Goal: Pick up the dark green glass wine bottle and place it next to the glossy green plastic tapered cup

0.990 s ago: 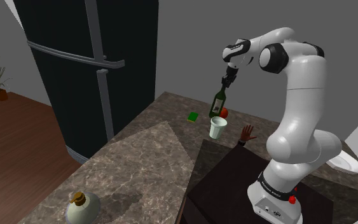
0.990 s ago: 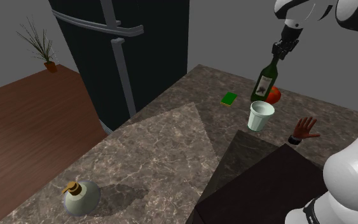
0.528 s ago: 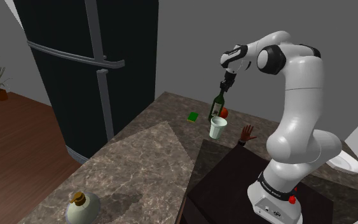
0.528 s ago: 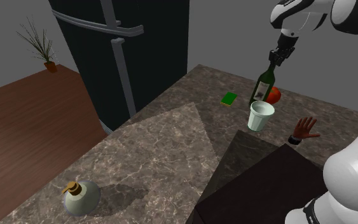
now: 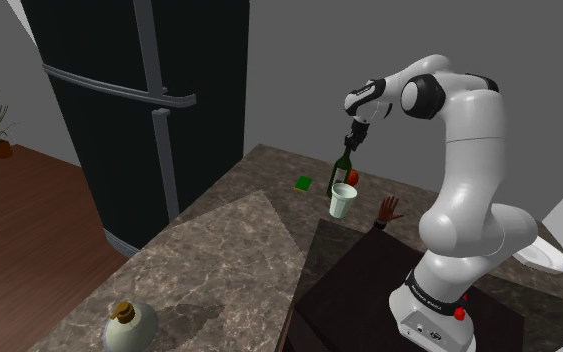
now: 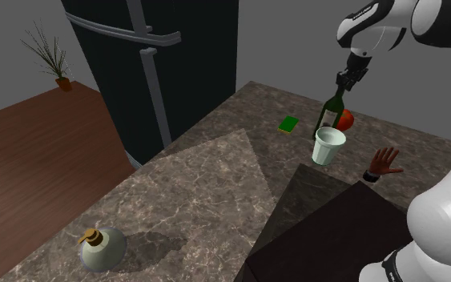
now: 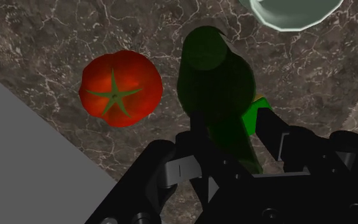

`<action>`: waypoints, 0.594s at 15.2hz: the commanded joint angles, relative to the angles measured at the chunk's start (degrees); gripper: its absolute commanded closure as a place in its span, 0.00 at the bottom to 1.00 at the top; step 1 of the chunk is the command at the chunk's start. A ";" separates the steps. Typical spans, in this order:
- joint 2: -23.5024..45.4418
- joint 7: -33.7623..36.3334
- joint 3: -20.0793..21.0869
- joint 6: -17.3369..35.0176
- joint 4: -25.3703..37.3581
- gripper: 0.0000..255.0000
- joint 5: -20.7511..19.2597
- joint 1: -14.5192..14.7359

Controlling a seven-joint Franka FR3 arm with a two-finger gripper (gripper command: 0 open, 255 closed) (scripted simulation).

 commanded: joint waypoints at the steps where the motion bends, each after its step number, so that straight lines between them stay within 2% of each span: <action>1: 0.10 -0.01 0.01 0.16 0.01 1.00 0.03 -0.01; 5: 0.10 -0.01 0.01 0.16 0.01 1.00 0.02 -0.01; 6: 0.11 -0.01 0.01 0.15 0.02 0.00 0.02 -0.01; 9: 0.09 0.01 0.02 0.16 0.01 0.00 0.02 0.00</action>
